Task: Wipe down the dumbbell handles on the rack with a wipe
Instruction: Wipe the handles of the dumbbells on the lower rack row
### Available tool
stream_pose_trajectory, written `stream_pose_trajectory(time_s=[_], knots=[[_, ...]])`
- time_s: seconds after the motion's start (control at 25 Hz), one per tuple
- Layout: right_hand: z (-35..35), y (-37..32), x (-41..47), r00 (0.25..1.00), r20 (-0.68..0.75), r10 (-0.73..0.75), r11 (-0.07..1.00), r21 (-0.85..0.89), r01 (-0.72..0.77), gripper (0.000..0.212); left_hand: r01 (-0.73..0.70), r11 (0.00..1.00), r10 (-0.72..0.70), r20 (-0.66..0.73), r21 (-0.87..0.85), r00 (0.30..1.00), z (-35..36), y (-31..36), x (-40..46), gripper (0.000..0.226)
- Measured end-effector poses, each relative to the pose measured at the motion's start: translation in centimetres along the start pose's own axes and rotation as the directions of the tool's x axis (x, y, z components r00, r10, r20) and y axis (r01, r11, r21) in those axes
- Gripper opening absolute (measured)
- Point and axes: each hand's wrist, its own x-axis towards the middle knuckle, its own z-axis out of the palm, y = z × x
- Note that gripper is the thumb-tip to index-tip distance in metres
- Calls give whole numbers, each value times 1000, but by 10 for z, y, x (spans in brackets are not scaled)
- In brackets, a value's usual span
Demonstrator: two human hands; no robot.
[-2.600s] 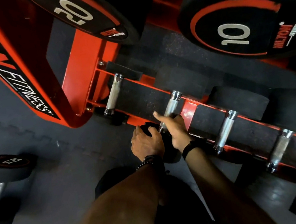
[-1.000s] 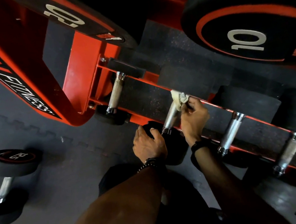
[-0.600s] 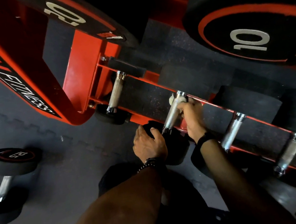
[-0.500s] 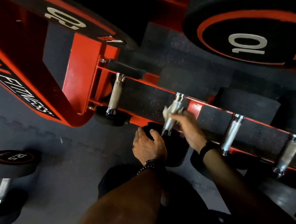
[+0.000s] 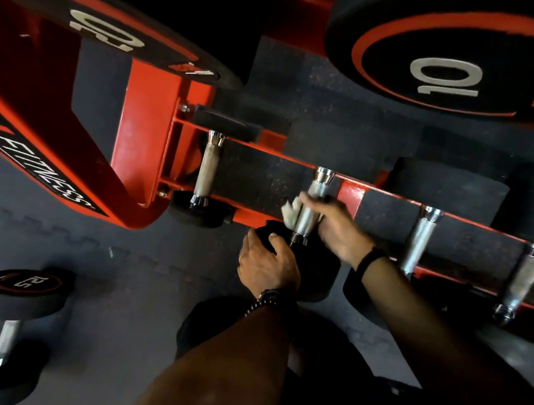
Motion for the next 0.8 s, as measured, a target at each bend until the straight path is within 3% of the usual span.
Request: stream_pose_trajectory(time_s=[0.08, 0.2, 0.28, 0.36, 0.52, 0.6, 0.72, 0.8], knots=[[9, -21, 15, 993, -110, -46, 997, 54, 52, 30, 9, 1000, -10, 3, 19, 1000, 2, 0, 1, 64], [24, -16, 13, 962, -269, -44, 995, -97, 18, 26, 3, 1000, -3, 15, 15, 1000, 2, -2, 1, 69], [26, 7, -7, 968, -238, 77, 987, -118, -108, 29, 5, 1000, -5, 10, 8, 1000, 0, -2, 1, 67], [27, 9, -14, 967, -227, 114, 991, -49, -128, 22, 5, 1000, -5, 7, -7, 1000, 0, -1, -1, 66], [33, -17, 22, 926, -351, -135, 986, 49, 162, 22, 18, 1000, -18, 9, 17, 1000, 1, 0, 1, 69], [30, -8, 23, 909, -347, -232, 972, -116, 204, 19, 11, 1000, -11, 1, 13, 1000, 1, -1, 0, 67], [16, 18, -17, 940, -279, -198, 933, -347, 93, 29, 3, 1000, -3, -5, 8, 1000, -1, 1, -1, 60], [9, 14, -28, 879, -372, -297, 857, -510, 74, 43, 8, 1000, -8, -7, 17, 1000, 1, 1, 1, 59]])
